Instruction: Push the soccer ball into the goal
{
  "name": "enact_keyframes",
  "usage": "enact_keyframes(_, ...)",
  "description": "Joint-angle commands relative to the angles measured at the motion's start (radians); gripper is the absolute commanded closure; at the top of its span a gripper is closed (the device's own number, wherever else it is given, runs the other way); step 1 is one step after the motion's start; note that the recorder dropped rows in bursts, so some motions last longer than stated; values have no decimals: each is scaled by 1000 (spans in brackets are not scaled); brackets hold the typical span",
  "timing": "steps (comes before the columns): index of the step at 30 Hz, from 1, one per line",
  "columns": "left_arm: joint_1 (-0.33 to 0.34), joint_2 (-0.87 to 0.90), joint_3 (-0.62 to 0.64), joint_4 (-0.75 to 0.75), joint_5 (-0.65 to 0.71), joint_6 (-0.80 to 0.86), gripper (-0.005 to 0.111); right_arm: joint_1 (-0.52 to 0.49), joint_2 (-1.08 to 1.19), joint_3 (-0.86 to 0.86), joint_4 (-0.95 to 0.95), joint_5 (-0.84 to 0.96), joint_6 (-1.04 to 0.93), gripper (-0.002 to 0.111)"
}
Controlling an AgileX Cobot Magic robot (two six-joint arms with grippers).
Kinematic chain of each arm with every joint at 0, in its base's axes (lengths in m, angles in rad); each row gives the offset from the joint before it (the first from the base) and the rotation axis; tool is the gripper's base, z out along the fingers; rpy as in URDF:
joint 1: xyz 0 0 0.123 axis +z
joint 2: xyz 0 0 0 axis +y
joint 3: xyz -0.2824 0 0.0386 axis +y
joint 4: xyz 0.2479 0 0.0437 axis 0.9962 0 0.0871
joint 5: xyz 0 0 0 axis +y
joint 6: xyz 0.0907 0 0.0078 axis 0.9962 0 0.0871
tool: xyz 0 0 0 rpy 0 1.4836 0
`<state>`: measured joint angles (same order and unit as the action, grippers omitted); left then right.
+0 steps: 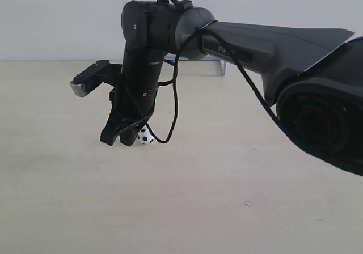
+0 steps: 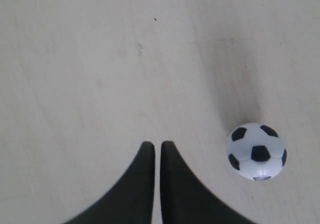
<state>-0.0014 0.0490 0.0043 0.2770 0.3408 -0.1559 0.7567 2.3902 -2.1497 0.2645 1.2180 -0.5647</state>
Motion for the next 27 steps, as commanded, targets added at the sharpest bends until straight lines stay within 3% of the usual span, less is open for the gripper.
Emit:
enact_keyframes(1,-8,5,-4,0,-3,-9,100,-1,6,-6,5,3,17,108)
enact_keyframes(27,-8,5,-4,0,-3,-9,100,-60,65,-6,45,3,62,108)
